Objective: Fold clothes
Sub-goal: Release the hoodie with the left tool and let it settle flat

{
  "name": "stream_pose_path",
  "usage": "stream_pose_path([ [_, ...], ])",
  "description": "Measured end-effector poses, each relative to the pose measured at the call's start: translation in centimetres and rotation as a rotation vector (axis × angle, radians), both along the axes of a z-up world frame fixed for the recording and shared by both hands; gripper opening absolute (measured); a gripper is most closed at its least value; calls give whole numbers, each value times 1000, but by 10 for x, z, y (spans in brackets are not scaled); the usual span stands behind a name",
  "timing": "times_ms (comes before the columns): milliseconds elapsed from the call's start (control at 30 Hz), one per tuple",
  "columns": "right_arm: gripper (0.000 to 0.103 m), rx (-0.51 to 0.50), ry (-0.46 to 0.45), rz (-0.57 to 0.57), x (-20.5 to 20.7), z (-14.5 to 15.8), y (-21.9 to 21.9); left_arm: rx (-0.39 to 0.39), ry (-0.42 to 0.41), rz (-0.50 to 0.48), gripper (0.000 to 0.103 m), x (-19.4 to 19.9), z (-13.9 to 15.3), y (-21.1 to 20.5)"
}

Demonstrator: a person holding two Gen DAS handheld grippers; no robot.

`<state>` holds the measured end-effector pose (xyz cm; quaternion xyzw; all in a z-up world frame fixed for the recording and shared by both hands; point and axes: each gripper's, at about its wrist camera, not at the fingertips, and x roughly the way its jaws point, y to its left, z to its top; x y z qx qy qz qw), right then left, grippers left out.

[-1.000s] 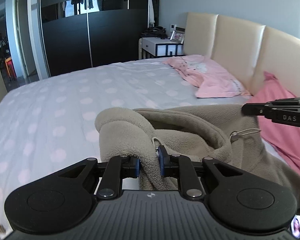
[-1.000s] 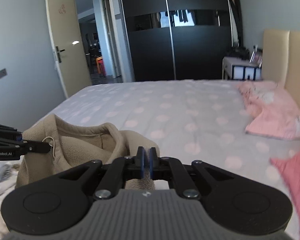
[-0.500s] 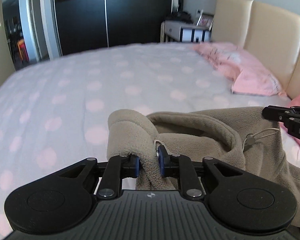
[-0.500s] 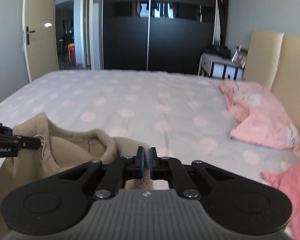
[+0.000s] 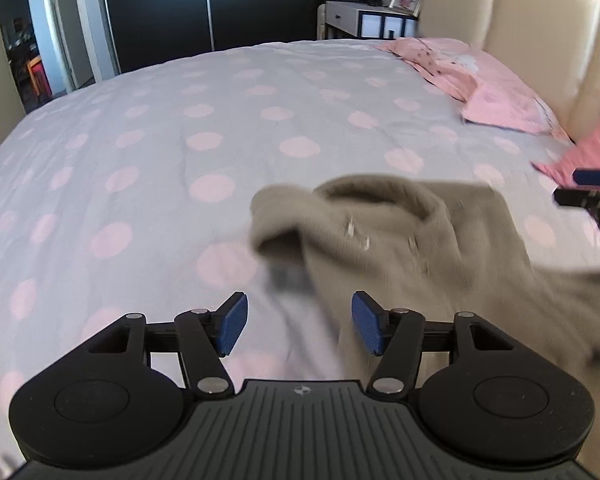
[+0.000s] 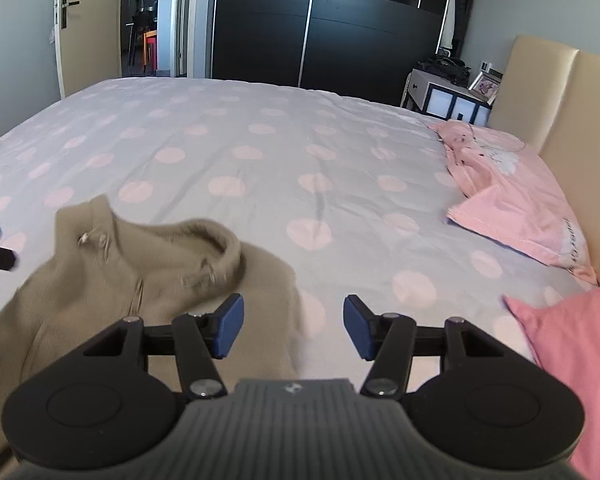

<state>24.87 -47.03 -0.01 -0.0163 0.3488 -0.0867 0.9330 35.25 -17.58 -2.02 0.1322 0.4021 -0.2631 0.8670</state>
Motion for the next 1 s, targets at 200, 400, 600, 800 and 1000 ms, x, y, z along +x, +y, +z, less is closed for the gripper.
stream_pose_path([
  [200,59,43,16,-67,-98,5,-18,-4,16,-24,60,-71,20,62],
  [400,60,128,-34,-180,-195,5,-22,-24,43,-10,65,-138,30,109],
  [600,62,186,-36,-250,-262,-4,-21,8,54,-35,68,-196,22,132],
  [800,74,53,-48,-260,-310,-2,-24,-22,157,11,69,-241,-12,165],
  [1000,76,44,-29,-311,-330,-15,-46,-33,199,21,70,-271,-24,171],
])
